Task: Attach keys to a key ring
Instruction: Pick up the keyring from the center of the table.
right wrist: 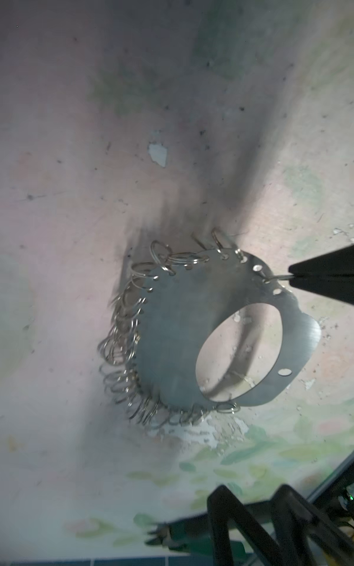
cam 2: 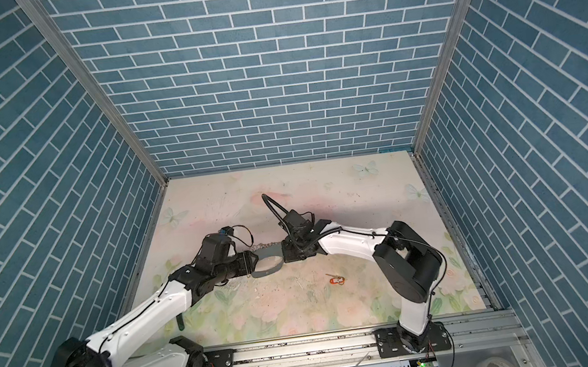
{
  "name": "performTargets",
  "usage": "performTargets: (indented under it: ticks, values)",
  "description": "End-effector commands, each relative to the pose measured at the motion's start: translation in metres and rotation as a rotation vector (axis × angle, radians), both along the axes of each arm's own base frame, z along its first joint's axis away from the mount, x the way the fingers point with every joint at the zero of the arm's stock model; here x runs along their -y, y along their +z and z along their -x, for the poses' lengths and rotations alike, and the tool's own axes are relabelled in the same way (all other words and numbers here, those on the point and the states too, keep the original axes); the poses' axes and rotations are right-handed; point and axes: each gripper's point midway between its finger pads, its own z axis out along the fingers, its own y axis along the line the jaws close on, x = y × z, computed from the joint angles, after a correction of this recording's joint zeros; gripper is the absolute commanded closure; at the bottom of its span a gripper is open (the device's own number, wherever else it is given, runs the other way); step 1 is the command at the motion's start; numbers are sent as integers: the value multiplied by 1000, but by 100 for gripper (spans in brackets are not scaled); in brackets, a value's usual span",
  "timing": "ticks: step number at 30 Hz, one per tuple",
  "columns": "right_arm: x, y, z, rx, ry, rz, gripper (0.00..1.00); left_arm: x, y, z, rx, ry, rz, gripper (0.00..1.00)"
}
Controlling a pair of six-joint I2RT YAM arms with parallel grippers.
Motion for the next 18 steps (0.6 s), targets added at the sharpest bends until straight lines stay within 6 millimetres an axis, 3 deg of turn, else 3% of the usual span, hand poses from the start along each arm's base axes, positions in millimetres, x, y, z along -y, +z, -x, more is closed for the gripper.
performTargets:
  ticks: [1, 9, 18]
  values:
    - [-1, 23, -1, 109, 47, -54, 100, 13, 24, -2, 114, -81, 78, 41]
    - [6, 69, 4, 272, 133, -132, 100, 55, 77, -3, 318, -270, 298, 51]
    - [23, 104, 25, 435, 239, -217, 100, 81, 110, -3, 515, -421, 452, 62]
